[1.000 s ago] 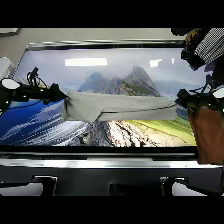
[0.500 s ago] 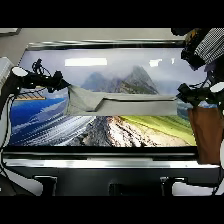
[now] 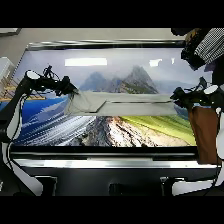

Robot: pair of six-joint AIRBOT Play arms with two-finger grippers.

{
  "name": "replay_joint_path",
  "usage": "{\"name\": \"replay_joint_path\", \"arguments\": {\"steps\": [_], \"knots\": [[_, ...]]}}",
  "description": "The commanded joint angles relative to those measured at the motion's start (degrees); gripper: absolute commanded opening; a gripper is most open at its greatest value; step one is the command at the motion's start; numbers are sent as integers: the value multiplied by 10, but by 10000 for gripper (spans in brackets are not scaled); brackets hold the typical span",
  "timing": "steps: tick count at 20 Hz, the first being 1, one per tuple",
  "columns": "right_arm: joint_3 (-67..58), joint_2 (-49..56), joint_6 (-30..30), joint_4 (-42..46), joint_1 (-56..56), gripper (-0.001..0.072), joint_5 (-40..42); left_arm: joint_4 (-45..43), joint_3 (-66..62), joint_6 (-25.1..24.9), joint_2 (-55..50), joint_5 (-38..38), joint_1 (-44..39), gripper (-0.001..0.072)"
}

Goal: Fold the clothes and pants, and hang the long-sleeved shirts on hangers.

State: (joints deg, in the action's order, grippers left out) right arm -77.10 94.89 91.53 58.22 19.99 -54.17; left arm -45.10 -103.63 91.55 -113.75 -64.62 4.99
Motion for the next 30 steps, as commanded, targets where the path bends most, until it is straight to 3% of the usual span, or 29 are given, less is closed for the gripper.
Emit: {"name": "replay_joint_path", "arguments": {"steps": [1, 2, 3, 7, 11, 18, 20, 21, 23, 24, 25, 27, 30], "knots": [[-50, -5, -3, 14, 38, 446, -102, -28, -57, -11, 5, -40, 14, 207], [-69, -5, -6, 14, 61, 466, -138, -54, -80, -11, 15, -58, 18, 219], [-75, -5, -9, 8, 81, 503, -158, -92, -101, -11, 29, -75, 18, 327], [-75, 34, -63, -38, 104, 657, -189, -200, -131, -10, 92, -121, 9, 339], [-75, 87, -115, -82, 96, 656, -184, -216, -131, -10, 124, -141, -3, 339], [-75, 126, -131, -68, 31, 646, -125, -216, -131, 0, 127, -147, -8, 339], [-75, 127, -132, -56, 12, 513, -118, -216, -131, 0, 127, -154, -8, 339], [-75, 127, -134, -52, 4, 405, -117, -216, -131, 0, 127, -155, -8, 339], [-75, 119, -133, -51, 1, 117, -119, -215, -129, 0, 125, -155, -8, 333], [-75, 105, -133, -50, 1, 42, -119, -208, -121, 0, 125, -155, -10, 313], [-75, 86, -133, -46, 1, 42, -119, -194, -106, 4, 125, -155, -14, 310], [-91, 42, -113, -24, 1, 42, -133, -162, -69, 7, 123, -153, -37, 18], [-131, -22, -61, 38, 1, 42, -184, -152, -10, 52, 108, -103, -109, 17]]}}
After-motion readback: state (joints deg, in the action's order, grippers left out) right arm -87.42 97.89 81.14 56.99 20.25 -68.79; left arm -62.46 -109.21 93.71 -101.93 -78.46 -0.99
